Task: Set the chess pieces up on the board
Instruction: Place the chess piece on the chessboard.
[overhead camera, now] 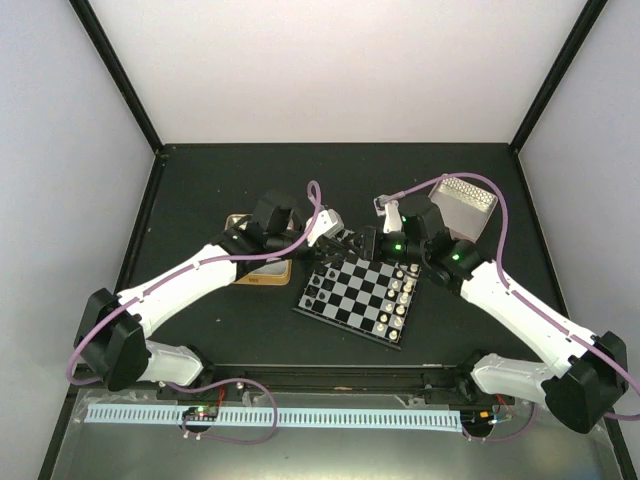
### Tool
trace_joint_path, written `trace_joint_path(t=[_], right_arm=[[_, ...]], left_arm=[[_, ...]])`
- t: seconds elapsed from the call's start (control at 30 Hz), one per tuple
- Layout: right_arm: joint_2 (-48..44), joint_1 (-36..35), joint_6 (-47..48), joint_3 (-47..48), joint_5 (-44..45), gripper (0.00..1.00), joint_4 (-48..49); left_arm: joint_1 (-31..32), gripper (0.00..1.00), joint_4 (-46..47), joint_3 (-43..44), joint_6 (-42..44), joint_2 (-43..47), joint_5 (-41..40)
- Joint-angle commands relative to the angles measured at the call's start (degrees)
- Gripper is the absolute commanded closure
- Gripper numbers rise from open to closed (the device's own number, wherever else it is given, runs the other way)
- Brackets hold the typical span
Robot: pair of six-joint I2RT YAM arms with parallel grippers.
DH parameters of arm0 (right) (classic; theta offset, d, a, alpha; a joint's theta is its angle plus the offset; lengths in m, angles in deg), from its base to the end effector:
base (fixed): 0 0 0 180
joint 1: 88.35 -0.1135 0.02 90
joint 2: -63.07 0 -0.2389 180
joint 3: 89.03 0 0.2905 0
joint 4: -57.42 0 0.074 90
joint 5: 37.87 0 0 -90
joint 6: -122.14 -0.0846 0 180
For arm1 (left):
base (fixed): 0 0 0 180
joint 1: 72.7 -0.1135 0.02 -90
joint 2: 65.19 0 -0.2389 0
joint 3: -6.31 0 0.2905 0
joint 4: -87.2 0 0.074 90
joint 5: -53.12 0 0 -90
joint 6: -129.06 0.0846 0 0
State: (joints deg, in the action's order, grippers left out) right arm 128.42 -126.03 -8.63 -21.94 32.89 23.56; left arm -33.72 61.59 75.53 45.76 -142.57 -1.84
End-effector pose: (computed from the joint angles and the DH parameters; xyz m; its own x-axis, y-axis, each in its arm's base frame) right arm 0.2529 0.2305 0.2576 -0.8398 0.1304 -0.5270 -0.3296 0.6489 0.6858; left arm 0.2605 -0.2733 0.2258 -0.3258 0.3865 -0.8628 0.9304 0.2931 -0.2200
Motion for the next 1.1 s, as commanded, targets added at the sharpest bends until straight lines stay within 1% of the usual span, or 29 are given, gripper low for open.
trace_joint_path(t=[0.0,0.17,0.23,0.3,0.33,0.37,0.43,0.5,0.6,0.67,0.83,0.87,1.0,1.07], right_arm=[[1.14,-0.09,0.52,1.34,-3.68,0.69,1.01],[2.69,-0.12,0.28,1.25,-6.59,0.78,1.28],[3.25,-0.10,0.04,1.16,-7.62,0.84,1.52],[3.39,-0.09,-0.23,0.92,-7.86,0.92,1.98],[3.27,-0.12,-0.34,0.76,-7.46,0.95,2.20],[3.18,-0.11,-0.35,0.58,-6.79,0.97,2.32],[2.86,-0.10,0.00,0.31,-4.97,0.99,2.69],[2.54,-0.12,0.79,-0.10,-2.58,0.99,3.29],[2.76,-0.21,3.09,-0.65,2.56,0.99,4.08],[3.35,-0.16,4.86,-1.40,6.04,0.99,5.47],[7.69,-1.60,9.62,-1.12,12.41,0.99,9.35],[9.09,-2.12,10.47,-0.55,14.82,0.99,9.41],[14.99,-4.12,12.90,2.34,19.04,0.99,10.29],[17.53,-5.29,13.44,3.24,20.69,0.99,11.22]], left_arm=[[0.31,0.98,0.25,2.97,1.03,-0.68,2.74],[0.32,0.99,0.37,3.26,0.88,-0.96,2.65],[0.31,0.98,0.50,3.26,0.77,-0.96,2.54],[0.36,0.98,0.51,3.26,0.34,-0.78,1.82],[0.36,0.94,0.49,3.26,0.04,-0.63,1.23],[0.39,0.87,0.38,3.26,-0.25,-0.49,0.68],[0.37,0.69,0.15,3.05,-1.34,-0.11,-1.55],[0.31,0.54,0.11,2.00,-2.59,0.80,-5.60],[0.38,0.43,1.37,-1.57,-4.00,3.51,-12.38],[0.30,0.40,2.28,-4.26,-5.40,7.23,-18.10],[0.26,0.38,2.95,-9.14,-11.18,16.81,-36.46],[0.18,0.37,2.81,-9.83,-12.68,19.89,-39.84],[0.14,0.35,3.52,-12.08,-15.17,29.47,-49.87],[0.12,0.32,4.82,-13.58,-14.75,34.14,-52.50]])
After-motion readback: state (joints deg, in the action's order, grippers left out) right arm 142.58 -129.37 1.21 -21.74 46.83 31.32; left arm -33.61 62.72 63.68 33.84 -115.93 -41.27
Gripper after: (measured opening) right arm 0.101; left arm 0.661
